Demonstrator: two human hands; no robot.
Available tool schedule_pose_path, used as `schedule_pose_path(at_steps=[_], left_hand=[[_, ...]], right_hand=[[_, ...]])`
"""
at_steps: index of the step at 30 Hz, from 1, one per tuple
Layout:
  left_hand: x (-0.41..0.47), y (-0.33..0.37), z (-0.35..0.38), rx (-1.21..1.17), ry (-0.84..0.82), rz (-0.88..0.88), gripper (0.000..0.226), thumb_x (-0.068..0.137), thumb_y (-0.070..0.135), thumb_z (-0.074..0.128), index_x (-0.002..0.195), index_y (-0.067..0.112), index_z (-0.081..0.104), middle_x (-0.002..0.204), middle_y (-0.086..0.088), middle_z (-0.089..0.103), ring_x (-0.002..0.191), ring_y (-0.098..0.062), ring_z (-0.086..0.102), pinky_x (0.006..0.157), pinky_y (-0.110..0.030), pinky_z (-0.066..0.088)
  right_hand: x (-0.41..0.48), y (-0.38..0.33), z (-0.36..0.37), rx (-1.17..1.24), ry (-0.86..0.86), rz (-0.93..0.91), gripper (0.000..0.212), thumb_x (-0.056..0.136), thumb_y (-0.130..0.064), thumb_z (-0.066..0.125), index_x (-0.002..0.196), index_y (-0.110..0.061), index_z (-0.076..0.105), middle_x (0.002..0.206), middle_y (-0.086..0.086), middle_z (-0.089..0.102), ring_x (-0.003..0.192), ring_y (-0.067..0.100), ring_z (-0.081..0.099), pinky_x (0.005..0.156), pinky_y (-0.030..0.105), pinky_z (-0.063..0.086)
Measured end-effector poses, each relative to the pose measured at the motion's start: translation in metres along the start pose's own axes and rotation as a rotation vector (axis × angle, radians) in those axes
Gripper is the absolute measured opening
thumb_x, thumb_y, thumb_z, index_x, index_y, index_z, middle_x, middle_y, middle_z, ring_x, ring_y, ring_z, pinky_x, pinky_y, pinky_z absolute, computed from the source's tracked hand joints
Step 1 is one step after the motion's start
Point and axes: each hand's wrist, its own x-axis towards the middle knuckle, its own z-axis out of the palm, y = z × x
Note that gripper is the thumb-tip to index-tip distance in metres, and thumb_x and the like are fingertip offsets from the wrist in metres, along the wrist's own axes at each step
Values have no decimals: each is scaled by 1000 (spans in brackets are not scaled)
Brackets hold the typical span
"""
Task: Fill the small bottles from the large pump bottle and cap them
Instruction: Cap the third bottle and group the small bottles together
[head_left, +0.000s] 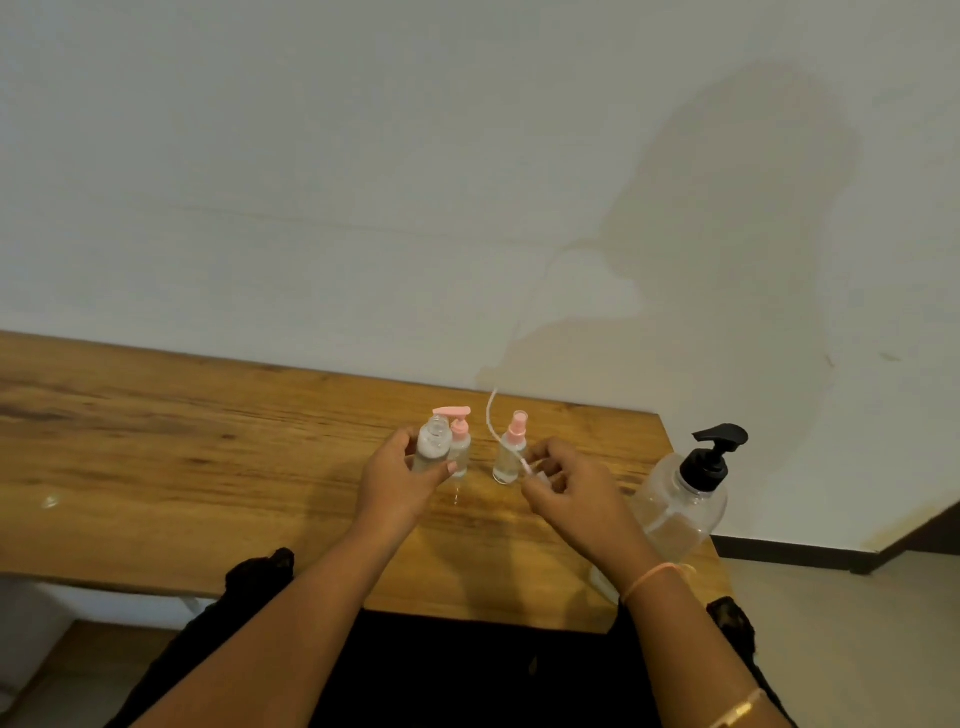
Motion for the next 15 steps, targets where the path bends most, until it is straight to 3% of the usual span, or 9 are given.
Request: schedule_pose_path(at_steps=[7,9,12,15], left_hand=[[3,-6,2,19,1,16,37,77,14,76,99,30,51,103,10,57,98,-14,55,76,-29,45],[4,-6,2,23,0,22,36,76,15,76,98,29,52,103,8,59,98,-15,56,76,-29,46],[4,-7,4,29,-4,36,36,76,15,76,99,28,52,107,6,59,100,-15,56,79,-30,47],[4,-6,5,27,-8,59,37,76,13,76,103,26,53,106,7,58,100,-14,54,78,-28,45]], right_hand=[[-5,-6,-8,107,30,-155,17,85,-5,61,89,-21,68,68,-19,60,59,-2,49,54,9,35],[-5,-6,-9,164,26,-147,18,85,-5,61,85,-22,68,70,-11,62,59,1,50,55,12,38],[-5,-6,-10,236,26,-127,19,85,-4,60,82,-21,68,75,7,67,70,22,60,62,28,47],[-5,-7,-12,306,-16,-108,14,88,-3,58,85,-13,68,71,7,68,62,10,59,56,17,46]])
